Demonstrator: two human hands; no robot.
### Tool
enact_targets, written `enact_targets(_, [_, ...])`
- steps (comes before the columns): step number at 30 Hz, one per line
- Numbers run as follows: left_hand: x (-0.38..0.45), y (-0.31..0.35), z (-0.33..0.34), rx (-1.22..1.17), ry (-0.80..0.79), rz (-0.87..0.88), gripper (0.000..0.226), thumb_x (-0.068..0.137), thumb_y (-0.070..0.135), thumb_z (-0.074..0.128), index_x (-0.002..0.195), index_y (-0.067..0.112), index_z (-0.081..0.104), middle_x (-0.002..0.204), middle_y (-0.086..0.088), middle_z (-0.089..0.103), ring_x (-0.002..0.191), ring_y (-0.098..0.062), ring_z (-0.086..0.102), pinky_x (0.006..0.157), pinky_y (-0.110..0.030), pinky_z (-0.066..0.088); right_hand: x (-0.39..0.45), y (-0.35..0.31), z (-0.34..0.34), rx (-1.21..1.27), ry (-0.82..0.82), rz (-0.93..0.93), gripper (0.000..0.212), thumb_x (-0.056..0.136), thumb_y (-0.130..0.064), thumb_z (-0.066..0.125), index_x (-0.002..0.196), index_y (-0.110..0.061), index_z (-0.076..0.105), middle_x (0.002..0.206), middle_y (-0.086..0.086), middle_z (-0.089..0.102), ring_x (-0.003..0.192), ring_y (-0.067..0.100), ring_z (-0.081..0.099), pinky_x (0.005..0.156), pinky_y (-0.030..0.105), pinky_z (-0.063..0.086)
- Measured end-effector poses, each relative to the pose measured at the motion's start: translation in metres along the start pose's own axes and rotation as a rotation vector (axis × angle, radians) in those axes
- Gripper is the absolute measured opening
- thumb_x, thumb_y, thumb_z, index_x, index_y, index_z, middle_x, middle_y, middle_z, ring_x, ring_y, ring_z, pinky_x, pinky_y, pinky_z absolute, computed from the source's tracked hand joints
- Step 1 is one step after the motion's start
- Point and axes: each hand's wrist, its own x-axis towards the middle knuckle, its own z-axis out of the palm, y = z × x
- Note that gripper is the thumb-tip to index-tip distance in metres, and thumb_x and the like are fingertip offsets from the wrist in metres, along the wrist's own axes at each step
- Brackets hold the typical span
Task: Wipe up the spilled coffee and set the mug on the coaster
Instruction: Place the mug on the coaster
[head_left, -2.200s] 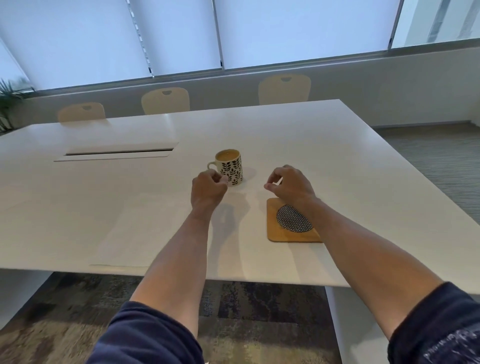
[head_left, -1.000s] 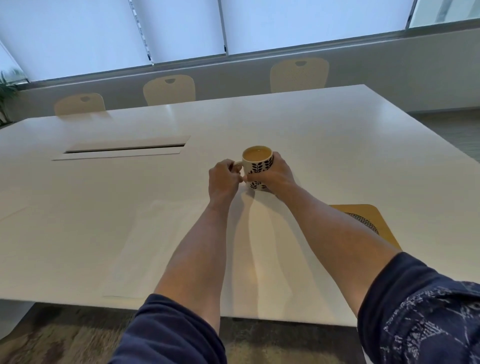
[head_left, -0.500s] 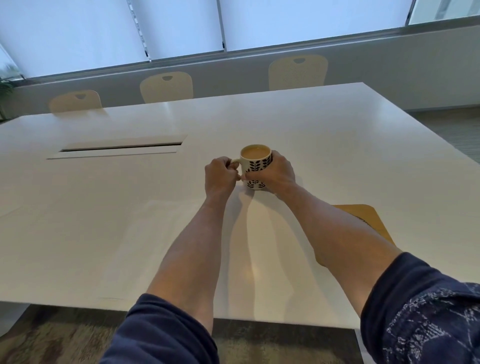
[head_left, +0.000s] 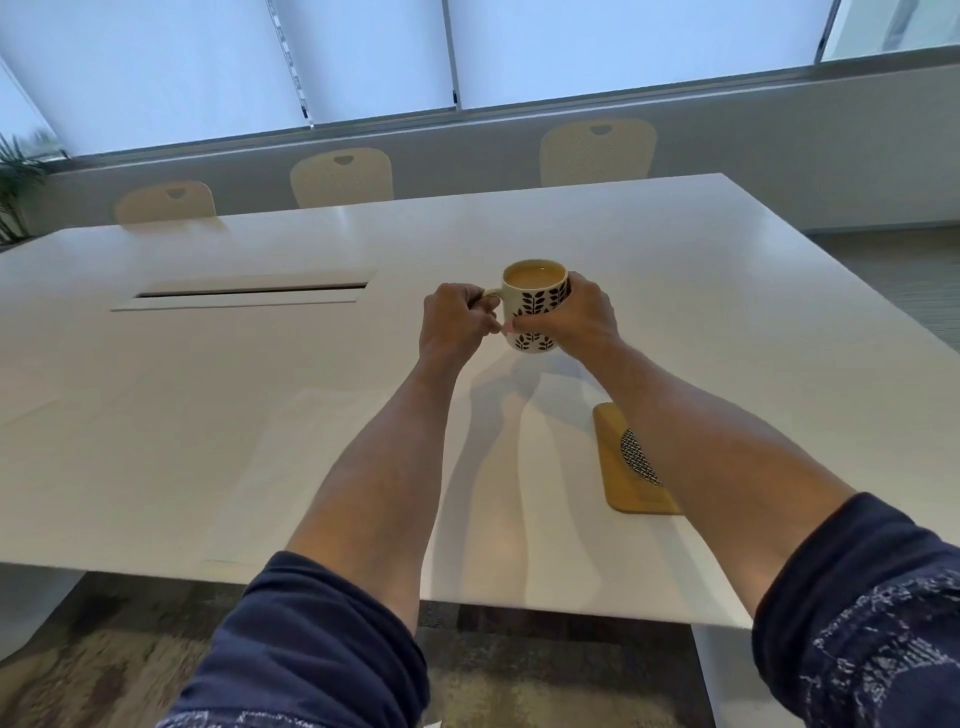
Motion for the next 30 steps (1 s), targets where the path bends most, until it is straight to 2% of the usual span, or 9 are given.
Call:
enact_targets(3, [-0.006,0.011,0.003,-0.01,-0.024,0.026,0.013,0.088,0.005,0.072,0.078,-0.001,0.077,0.064,-0.001,0.074,0.062,-0.016,0.074,0.075,-0.042,0.065,-0.006,0.003,-0.014,-0.002,0.006,-0.004,0.085,0.045,-0.065,0.089,0.115,-0.023,0.065,0.099,-0.009,0.072,0.09,0.012,0.068,0.076,0.031,0.057])
enact_targets(10, [-0.027,0.03,0.015,-0.031,-0.087,0.068,0.021,0.094,0.018,0.073,0.082,0.001,0.079,0.066,-0.008,0.076,0.06,-0.013,0.073,0.074,-0.038,0.065,-0.027,0.017,-0.046,-0.014,0.024,0.014,0.082,0.045,-0.064,0.088,0.113,-0.024,0.065,0.096,-0.011,0.07,0.088,0.01,0.067,0.075,0.031,0.057])
enact_targets(14, [-0.04,0.036,0.019,-0.018,-0.15,0.071,0.02,0.094,0.022,0.074,0.088,0.005,0.081,0.068,-0.006,0.077,0.069,-0.021,0.077,0.074,-0.039,0.065,-0.043,0.024,-0.06,-0.027,0.033,0.024,0.079,0.047,-0.06,0.091,0.112,-0.023,0.065,0.095,-0.011,0.07,0.087,0.011,0.067,0.073,0.032,0.056])
enact_targets(19, [-0.057,0.042,0.02,-0.054,-0.251,0.052,0.023,0.092,0.025,0.078,0.093,0.002,0.081,0.075,-0.01,0.079,0.071,-0.018,0.079,0.073,-0.036,0.066,-0.067,0.031,-0.076,-0.044,0.042,0.019,0.079,0.051,-0.056,0.093,0.115,-0.021,0.063,0.093,-0.012,0.066,0.086,0.011,0.065,0.068,0.027,0.048])
enact_targets(25, [-0.069,0.049,0.018,-0.101,-0.385,-0.003,0.03,0.087,0.027,0.082,0.101,0.0,0.08,0.082,-0.014,0.08,0.077,-0.021,0.08,0.071,-0.029,0.064,-0.09,0.038,-0.087,-0.053,0.066,0.049,0.08,0.05,-0.058,0.092,0.115,-0.024,0.062,0.094,-0.013,0.068,0.09,0.014,0.067,0.076,0.036,0.057])
enact_targets(30, [-0.073,0.06,0.019,-0.138,-0.474,-0.039,0.031,0.086,0.026,0.082,0.104,0.0,0.08,0.087,-0.017,0.08,0.078,-0.021,0.079,0.068,-0.026,0.063,-0.104,0.042,-0.097,-0.051,0.105,0.053,0.08,0.049,-0.061,0.091,0.115,-0.026,0.062,0.097,-0.013,0.07,0.09,0.012,0.068,0.076,0.035,0.057])
